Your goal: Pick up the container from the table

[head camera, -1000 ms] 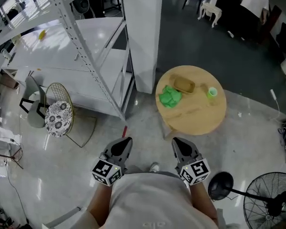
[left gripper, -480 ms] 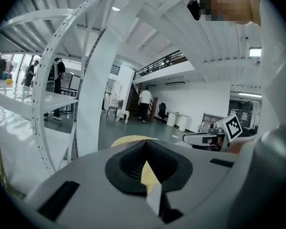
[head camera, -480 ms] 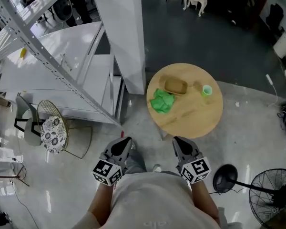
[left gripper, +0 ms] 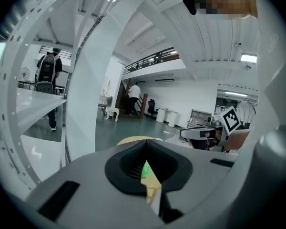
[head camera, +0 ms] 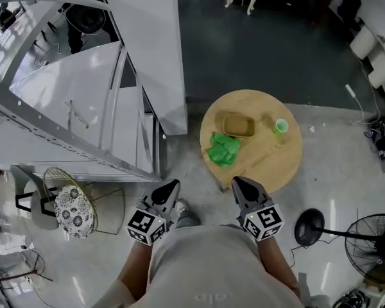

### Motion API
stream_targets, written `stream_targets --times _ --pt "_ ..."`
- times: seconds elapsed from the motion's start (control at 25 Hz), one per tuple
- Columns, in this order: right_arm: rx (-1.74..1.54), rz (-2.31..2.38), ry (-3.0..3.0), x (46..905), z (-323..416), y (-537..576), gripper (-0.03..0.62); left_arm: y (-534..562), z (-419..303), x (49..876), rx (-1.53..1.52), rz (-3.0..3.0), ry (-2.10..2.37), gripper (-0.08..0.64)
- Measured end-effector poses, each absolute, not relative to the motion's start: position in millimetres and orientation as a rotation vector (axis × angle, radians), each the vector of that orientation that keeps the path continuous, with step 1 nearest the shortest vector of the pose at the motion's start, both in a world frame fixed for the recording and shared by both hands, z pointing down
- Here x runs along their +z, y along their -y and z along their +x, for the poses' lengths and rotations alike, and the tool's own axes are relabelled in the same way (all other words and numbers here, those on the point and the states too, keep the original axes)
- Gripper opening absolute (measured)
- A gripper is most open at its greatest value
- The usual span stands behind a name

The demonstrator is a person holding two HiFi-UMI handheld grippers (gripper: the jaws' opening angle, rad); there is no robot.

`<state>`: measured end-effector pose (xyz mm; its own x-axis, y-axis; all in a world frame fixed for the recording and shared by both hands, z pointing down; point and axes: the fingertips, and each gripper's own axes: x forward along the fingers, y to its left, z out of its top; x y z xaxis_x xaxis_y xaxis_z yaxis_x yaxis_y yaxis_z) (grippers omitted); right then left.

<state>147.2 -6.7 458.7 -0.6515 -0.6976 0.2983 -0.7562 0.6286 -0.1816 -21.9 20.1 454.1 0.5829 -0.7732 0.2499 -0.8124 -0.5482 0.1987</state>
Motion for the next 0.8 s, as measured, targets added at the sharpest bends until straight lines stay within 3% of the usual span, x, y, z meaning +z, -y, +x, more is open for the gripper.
stream_targets --times 0.8 --pt "0.497 1.371 2.386 524.7 119.3 129.8 0.026 56.8 -92.7 465.3 0.265 2.503 1.257 0.015"
